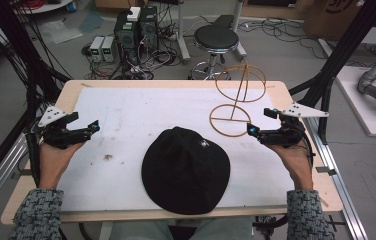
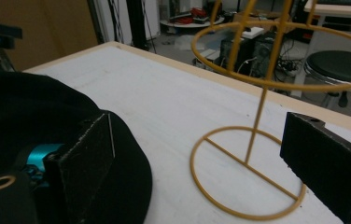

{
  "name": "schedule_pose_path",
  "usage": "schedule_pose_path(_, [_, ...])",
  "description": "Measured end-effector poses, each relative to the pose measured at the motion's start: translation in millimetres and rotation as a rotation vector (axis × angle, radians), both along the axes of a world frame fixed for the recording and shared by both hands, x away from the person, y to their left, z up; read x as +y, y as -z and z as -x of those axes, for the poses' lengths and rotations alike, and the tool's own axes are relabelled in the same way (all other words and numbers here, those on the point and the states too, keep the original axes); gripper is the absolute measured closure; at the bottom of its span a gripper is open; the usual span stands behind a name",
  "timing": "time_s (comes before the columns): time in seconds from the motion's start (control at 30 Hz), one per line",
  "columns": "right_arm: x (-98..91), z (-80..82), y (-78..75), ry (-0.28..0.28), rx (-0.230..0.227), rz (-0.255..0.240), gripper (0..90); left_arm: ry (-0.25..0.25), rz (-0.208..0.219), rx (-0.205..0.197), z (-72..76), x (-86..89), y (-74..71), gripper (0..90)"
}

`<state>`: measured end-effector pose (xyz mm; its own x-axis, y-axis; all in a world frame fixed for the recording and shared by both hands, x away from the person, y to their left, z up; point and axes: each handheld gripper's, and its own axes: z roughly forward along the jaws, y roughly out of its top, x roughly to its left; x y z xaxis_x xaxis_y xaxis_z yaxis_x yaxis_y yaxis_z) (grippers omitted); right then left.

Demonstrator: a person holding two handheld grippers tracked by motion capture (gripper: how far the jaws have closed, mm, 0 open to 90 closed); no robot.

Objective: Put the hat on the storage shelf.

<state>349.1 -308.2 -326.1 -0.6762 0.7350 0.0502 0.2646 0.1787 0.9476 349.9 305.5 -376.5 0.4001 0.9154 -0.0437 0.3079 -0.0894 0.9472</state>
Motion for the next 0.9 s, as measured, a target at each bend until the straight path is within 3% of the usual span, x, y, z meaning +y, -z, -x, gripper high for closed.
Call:
schedule_pose_path(0.17, [12.4,0.9,-9.6,-0.029,-0.011,0.005,9.5,-0.003,-0.001,0.001,1.1,1.7,-0.1,15.6])
schedule_pose_path(0.47, [23.7,2.8,-23.2,-0.029,-0.034,0.031,9.5,0.001,0.001,0.003,-0.1,0.7,0.1,15.6])
schedule_pose_path(0.73, [42.2,1.8,-25.4,-0.153,-0.037,-0.005,9.5,0.002,0.002,0.002,-0.8,-0.2,-0.1,15.5])
schedule_pose_path(0.9, [54.4,3.9,-25.1,-0.254,-0.040,-0.067,9.5,-0.006,-0.001,0.003,-0.5,1.8,-0.2,15.5])
